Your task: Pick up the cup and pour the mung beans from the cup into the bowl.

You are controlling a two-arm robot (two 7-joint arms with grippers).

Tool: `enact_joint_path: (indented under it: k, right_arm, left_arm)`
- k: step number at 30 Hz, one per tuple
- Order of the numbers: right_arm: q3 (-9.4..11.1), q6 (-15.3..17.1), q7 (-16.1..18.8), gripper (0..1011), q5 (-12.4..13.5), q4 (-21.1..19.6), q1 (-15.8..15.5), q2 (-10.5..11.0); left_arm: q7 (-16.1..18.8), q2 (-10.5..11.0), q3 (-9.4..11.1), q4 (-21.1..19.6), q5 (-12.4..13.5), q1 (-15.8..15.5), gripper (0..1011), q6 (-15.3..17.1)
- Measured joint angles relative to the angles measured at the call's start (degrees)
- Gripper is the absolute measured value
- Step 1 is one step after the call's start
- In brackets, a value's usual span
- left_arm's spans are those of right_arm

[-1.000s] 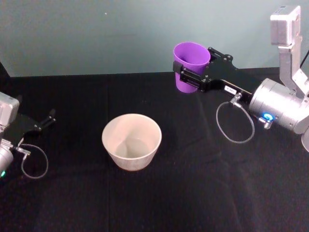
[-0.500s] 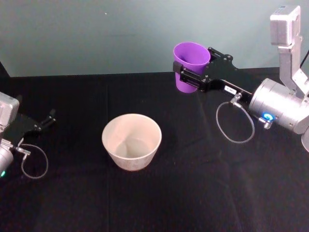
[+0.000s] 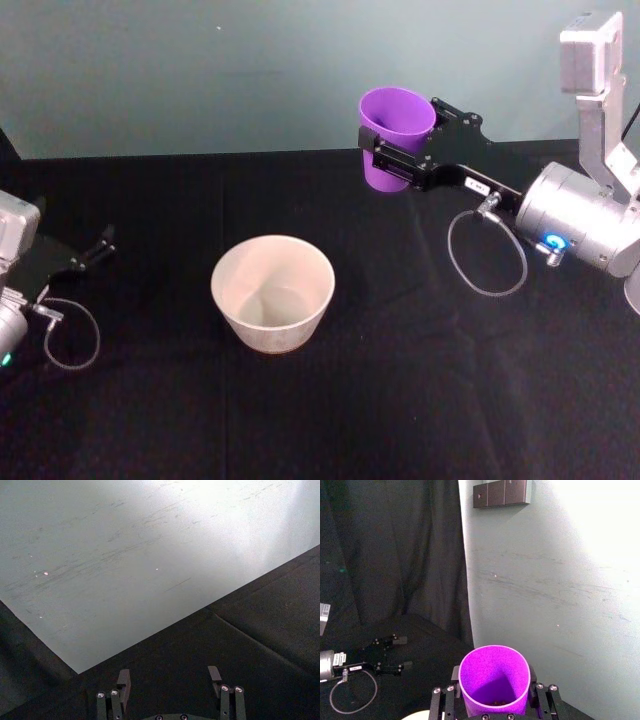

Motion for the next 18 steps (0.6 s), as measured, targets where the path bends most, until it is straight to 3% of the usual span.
enact_joint_path:
  k: [18]
  right_arm:
    - [0.0, 0.0, 0.0, 733, 0.0, 0.0, 0.0, 0.0]
  left_arm:
    - [0.0, 0.0, 0.0, 0.0, 0.0, 0.0, 1000, 0.0]
